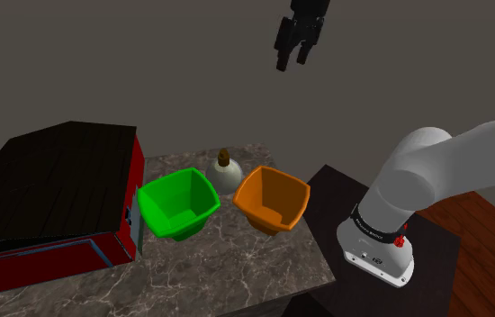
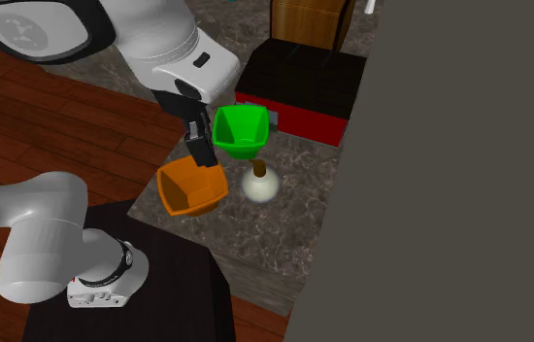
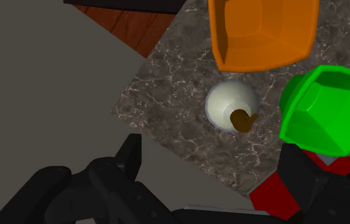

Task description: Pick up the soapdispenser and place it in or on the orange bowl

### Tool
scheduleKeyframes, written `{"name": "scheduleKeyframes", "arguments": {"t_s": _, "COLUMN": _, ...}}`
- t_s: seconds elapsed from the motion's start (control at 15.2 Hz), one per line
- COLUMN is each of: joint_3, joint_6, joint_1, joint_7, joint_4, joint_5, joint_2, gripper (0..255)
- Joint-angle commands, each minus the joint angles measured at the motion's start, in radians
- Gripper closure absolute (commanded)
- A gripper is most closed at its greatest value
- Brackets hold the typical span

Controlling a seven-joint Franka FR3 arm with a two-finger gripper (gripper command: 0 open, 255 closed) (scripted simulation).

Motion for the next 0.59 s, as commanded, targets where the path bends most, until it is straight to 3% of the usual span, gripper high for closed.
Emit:
{"name": "scheduleKeyframes", "arguments": {"t_s": 0.0, "joint_3": 0.0, "joint_6": 0.0, "joint_1": 0.0, "joint_7": 0.0, "joint_4": 0.0, "joint_5": 0.0, "joint_2": 0.0, "gripper": 0}}
{"name": "scheduleKeyframes", "arguments": {"t_s": 0.53, "joint_3": 0.117, "joint_6": 0.251, "joint_1": 0.018, "joint_7": 0.086, "joint_4": -0.138, "joint_5": 0.022, "joint_2": 0.113, "gripper": 0}}
